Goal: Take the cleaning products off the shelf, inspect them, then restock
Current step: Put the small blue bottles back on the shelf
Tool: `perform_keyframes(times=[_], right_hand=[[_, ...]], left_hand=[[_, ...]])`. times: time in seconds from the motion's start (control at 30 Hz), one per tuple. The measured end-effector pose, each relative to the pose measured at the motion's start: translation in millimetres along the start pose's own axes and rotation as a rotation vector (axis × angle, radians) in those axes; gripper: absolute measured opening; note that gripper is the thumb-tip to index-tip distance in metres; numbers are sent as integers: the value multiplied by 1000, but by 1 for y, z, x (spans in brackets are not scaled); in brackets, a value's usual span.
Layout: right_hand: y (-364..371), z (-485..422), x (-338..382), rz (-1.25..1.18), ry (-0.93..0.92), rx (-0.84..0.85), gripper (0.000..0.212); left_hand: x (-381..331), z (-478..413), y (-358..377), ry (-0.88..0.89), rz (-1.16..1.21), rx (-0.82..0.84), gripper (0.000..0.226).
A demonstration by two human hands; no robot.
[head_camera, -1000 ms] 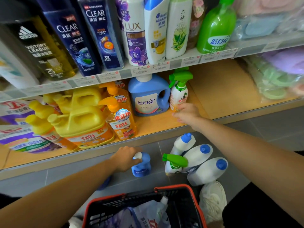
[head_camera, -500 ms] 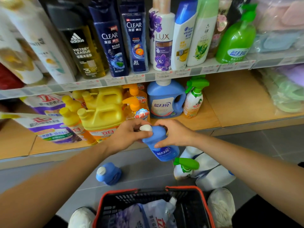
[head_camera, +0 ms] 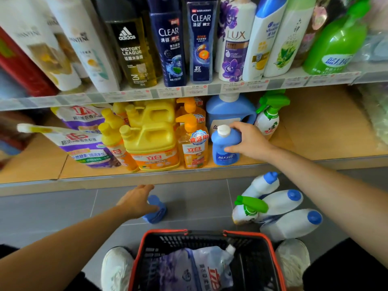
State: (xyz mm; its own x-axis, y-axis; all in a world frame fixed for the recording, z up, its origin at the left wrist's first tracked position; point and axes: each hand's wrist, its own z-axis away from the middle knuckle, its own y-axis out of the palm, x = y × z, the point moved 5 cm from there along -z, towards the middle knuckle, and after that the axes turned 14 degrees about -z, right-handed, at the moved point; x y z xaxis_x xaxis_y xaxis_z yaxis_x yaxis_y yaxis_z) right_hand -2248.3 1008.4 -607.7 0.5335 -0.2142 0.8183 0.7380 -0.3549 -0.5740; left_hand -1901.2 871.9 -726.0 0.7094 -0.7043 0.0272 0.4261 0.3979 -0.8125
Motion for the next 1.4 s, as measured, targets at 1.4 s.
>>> perform_keyframes(times=[1.4], right_hand=[[11, 63, 24, -366, 76, 147, 66]], left_hand=[[-149, 70, -203, 633, 551, -505, 50]])
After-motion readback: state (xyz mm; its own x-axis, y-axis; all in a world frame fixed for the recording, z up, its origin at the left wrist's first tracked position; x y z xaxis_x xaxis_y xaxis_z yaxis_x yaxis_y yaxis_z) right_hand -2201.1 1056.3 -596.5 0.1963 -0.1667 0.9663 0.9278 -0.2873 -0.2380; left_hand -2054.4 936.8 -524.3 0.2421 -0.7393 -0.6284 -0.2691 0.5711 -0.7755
